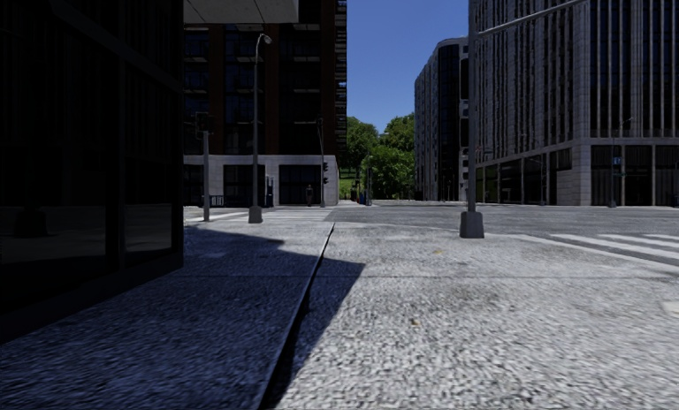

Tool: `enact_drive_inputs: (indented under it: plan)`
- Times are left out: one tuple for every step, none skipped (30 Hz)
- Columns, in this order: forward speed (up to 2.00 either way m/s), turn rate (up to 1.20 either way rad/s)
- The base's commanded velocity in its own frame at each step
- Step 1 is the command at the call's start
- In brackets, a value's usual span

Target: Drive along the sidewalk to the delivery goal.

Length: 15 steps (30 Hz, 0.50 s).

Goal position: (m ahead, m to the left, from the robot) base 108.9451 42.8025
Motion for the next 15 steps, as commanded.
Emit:
enact_drive_inputs:
  plan:
    - [2.00,0.08]
    - [2.00,0.09]
    - [2.00,0.12]
    - [2.00,0.12]
    - [2.00,0.16]
    - [2.00,0.18]
    - [2.00,0.21]
    - [2.00,0.21]
    - [2.00,0.24]
    - [2.00,0.24]
    - [2.00,0.25]
    - [2.00,0.25]
    - [2.00,0.25]
    - [2.00,0.25]
    - [2.00,0.25]
